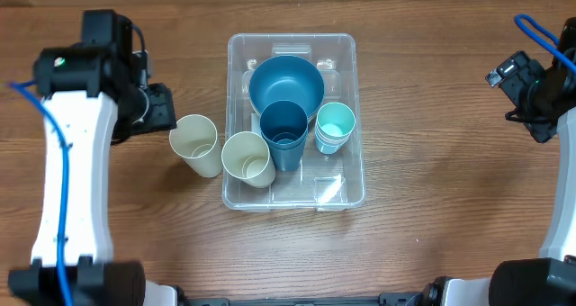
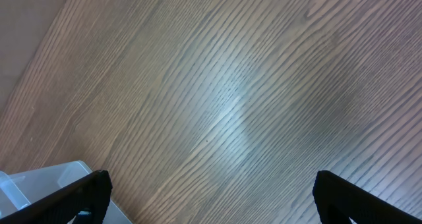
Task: Pack container
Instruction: 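Move the left gripper back and grasp the other cream cup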
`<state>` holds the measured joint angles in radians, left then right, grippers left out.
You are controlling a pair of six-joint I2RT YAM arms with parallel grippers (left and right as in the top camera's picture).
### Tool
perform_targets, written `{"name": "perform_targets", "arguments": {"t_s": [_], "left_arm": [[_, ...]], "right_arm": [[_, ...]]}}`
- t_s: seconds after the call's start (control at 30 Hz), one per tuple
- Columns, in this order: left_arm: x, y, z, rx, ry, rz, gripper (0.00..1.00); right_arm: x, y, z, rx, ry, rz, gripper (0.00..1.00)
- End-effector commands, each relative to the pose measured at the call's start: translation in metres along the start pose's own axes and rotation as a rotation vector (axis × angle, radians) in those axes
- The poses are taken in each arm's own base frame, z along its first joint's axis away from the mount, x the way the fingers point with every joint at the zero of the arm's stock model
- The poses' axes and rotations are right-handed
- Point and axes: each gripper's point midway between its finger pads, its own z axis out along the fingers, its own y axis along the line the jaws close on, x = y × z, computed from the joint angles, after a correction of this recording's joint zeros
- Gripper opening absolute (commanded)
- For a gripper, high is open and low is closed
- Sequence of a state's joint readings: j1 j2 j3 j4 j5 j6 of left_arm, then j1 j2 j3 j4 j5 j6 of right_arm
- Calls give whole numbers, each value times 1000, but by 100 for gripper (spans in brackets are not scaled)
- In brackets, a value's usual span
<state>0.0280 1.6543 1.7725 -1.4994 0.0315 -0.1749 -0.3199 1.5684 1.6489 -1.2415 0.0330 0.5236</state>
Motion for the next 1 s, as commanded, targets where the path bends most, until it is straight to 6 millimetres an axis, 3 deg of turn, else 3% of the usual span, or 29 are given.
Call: {"name": "perform_targets", "arguments": {"t_s": [0.0,0.27,0.3,0.4,0.43,0.5,0.6,0.8,0.97], "left_arm": [[-2,-7,30,28,87,40,59],[-3,-6,75,7,220,44,53],[-2,-6,79,5,232,43,50],[-2,-5,86,2,255,41,26],[-2,-5,86,1,255,41,13],[-2,-5,86,1,253,38,4],[-1,-1,85,-5,261,29,4],[0,23,69,-88,236,-48,4],[-8,28,19,-88,78,-83,4]], "right_arm": [[-4,1,-3,-4,-16,6,100],[-4,1,-3,-4,-16,6,100],[-4,1,-3,-4,-16,6,100],[-4,1,-3,-4,-16,6,100],[-4,1,-3,-4,-16,6,100],[-4,1,-3,-4,-16,6,100],[-4,1,-3,-4,-16,6,100],[-4,1,-3,-4,-16,6,100],[-4,1,-3,-4,-16,6,100]]}}
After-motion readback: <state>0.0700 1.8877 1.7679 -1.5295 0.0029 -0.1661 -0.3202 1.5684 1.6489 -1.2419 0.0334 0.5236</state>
